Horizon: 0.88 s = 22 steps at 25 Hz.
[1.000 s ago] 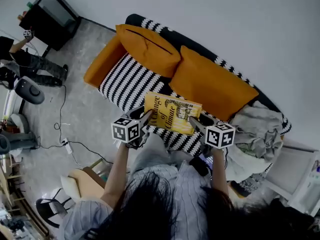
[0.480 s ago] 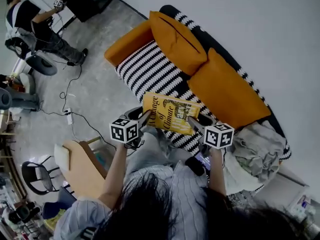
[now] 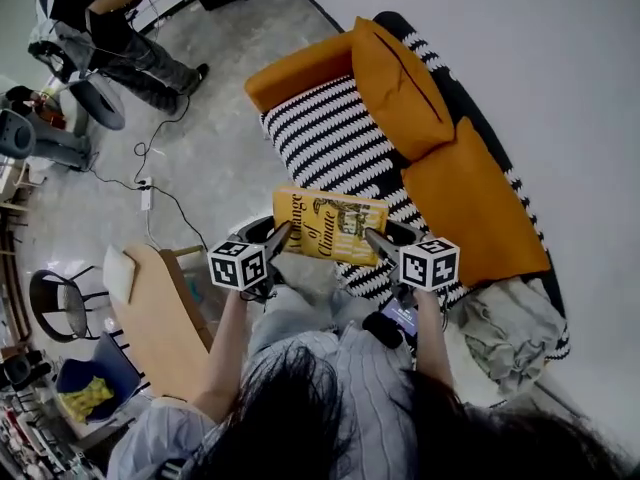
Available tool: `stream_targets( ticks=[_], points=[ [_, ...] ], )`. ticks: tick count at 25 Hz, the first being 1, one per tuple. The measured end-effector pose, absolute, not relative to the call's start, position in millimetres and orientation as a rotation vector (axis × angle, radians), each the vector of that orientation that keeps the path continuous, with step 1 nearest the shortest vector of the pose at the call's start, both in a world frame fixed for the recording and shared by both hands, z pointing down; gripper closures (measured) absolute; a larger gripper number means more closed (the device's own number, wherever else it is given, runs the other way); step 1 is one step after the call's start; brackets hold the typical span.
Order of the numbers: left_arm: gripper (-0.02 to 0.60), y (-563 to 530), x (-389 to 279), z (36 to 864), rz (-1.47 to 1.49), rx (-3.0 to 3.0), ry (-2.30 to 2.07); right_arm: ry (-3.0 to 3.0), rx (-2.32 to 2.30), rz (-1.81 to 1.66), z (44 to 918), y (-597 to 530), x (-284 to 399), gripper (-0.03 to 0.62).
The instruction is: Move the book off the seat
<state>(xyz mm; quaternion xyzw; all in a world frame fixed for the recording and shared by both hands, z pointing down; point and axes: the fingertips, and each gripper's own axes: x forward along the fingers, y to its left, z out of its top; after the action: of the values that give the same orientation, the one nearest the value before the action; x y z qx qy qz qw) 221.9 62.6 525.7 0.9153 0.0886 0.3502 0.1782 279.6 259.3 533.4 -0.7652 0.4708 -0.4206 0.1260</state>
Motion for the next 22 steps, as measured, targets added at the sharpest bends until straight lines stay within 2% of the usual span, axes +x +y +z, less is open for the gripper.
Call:
stream_targets(
  ticks=[8, 22],
  points=[
    [0.42, 0, 177, 520, 0.918, 2.564, 0.052, 1.591, -2.145, -1.279, 528, 184, 267, 0.393],
    [0.42, -120, 81, 520, 0.767, 2.493, -0.182, 1.841, -2.092, -1.371, 516, 45, 204, 0.393]
  ],
)
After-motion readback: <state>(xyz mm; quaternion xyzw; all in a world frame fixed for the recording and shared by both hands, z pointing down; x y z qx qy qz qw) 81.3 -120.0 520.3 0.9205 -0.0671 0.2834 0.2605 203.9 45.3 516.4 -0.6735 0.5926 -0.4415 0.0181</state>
